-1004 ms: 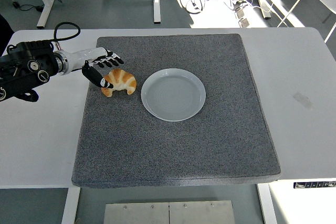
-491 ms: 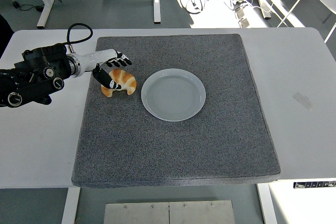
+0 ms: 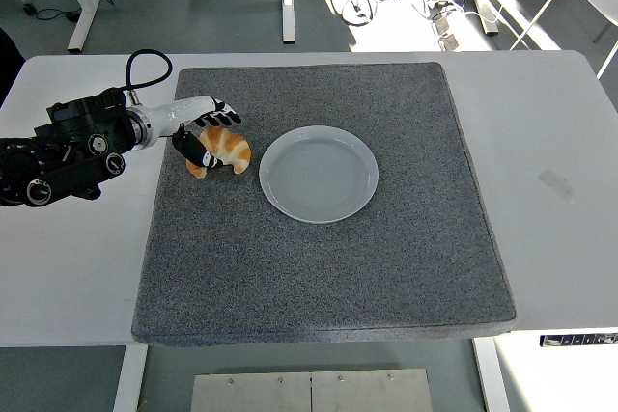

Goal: Place the bread on the plate

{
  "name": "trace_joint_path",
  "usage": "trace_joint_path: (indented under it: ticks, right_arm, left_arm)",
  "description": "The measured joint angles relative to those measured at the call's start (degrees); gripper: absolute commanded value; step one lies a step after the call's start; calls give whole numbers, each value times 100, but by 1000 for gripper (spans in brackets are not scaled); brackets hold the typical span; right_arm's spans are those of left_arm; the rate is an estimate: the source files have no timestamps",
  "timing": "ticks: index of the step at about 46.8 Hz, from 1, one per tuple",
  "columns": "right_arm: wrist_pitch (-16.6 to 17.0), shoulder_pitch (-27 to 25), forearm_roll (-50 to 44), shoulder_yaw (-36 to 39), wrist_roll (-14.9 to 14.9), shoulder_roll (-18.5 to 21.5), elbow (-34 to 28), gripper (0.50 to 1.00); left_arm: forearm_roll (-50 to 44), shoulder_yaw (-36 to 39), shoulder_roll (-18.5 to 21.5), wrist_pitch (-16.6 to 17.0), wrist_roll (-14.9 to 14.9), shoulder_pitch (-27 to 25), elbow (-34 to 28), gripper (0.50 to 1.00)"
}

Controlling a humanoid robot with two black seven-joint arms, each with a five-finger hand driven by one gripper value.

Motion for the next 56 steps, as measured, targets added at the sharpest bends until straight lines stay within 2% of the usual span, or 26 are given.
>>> trace_joint_path:
  ticks: [5, 8, 14, 19, 21, 40, 46, 49, 52, 56]
  right_arm:
    - [0, 0, -1, 0, 0, 0, -1, 1000]
    - [0, 1, -2, -2, 0, 0, -2, 1000]
    - [0, 1, -3, -2, 0, 0, -2, 1000]
    - [0, 1, -2, -1, 0, 0, -1, 1000]
    - [0, 0, -2, -1, 0, 0, -1, 1000]
    - [0, 0, 1, 0, 0, 0, -2, 1000]
    - [0, 0, 0, 0, 1, 0, -1, 1000]
    - [0, 0, -1, 0, 1, 0, -1, 1000]
    - [0, 0, -1, 0, 1, 0, -2, 1000]
    - [0, 0, -3, 0, 1, 0, -1, 1000]
  left_arm:
    - [21, 48, -51, 90, 0, 27, 64, 827]
    - [21, 53, -73, 132, 0, 49, 92, 801]
    - [21, 58, -103, 139, -2, 64, 98, 703]
    - [21, 57, -105, 140, -18, 64, 98, 593]
    - [21, 56, -105, 140, -25, 64, 98, 569]
    - [-6, 27, -61, 92, -52, -33, 82, 551]
    - [-71, -29, 37, 36, -38, -226, 14, 548]
    - [-91, -80, 168, -113, -29, -429, 0, 545]
    - [-96, -240, 317, -397, -19, -571, -15, 543]
    - [-93, -472, 412, -683, -18, -610, -18, 543]
